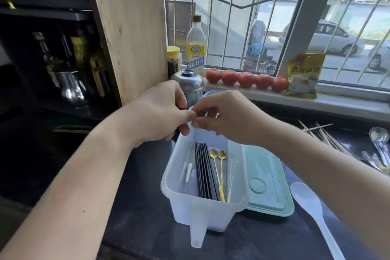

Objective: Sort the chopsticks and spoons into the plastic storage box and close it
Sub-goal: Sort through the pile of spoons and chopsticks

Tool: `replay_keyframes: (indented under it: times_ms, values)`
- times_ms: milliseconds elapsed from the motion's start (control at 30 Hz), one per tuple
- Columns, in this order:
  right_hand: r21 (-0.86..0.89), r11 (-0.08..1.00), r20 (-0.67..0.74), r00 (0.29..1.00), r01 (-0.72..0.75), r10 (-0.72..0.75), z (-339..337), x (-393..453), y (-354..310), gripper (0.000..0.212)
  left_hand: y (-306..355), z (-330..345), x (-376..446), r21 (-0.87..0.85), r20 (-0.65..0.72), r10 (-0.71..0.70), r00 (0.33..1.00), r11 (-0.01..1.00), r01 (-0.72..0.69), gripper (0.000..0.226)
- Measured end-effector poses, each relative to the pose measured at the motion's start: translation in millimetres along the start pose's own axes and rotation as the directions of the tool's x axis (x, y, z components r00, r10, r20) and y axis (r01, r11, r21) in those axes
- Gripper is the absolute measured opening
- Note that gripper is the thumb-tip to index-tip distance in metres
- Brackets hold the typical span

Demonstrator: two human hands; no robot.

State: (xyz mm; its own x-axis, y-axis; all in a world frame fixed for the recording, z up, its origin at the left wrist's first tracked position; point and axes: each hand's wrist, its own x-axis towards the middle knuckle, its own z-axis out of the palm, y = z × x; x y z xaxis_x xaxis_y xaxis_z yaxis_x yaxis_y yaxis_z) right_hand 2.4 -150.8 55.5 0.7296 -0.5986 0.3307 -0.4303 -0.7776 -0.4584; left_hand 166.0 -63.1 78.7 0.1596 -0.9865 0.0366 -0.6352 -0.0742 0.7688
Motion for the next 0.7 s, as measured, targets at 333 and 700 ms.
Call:
replay_keyframes:
  times_ms: [333,700]
  values:
    - [0.129,0.941,0.236,0.931,-0.313,0.277,25,10,14,0.009,-17,0,-1,-0.05,-0.072,-0.018,0.997,0.999,0.014,0.031]
    - [0.085,0.644,0.69,0.511,-0.76,0.512,68,26,8,0.021,-67,18,-6,-0.129,-0.076,-0.106,0.991,0.987,0.096,0.022]
